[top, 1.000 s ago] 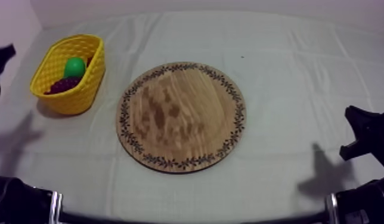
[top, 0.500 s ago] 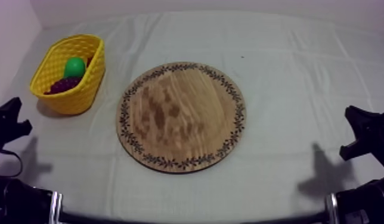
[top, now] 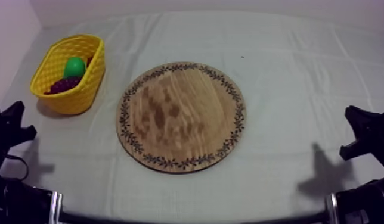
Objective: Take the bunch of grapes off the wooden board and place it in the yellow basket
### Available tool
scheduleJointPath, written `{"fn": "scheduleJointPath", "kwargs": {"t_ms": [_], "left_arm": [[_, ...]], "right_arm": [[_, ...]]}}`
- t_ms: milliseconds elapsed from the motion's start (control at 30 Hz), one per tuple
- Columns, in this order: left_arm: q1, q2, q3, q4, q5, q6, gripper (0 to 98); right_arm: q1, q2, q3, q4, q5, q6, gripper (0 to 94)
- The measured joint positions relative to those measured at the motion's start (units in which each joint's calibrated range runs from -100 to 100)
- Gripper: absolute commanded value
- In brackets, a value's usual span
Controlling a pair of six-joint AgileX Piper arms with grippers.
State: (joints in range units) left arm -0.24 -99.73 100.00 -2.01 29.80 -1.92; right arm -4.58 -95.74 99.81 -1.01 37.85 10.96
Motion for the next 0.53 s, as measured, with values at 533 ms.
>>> {"fn": "scheduleJointPath", "kwargs": {"t_ms": [533], "left_arm": [[0.0,0.0,0.0,-0.1,1.97,0.44,0.0]], "right_arm": [[0.0,0.0,0.0,0.0,0.0,0.0,0.4]]}}
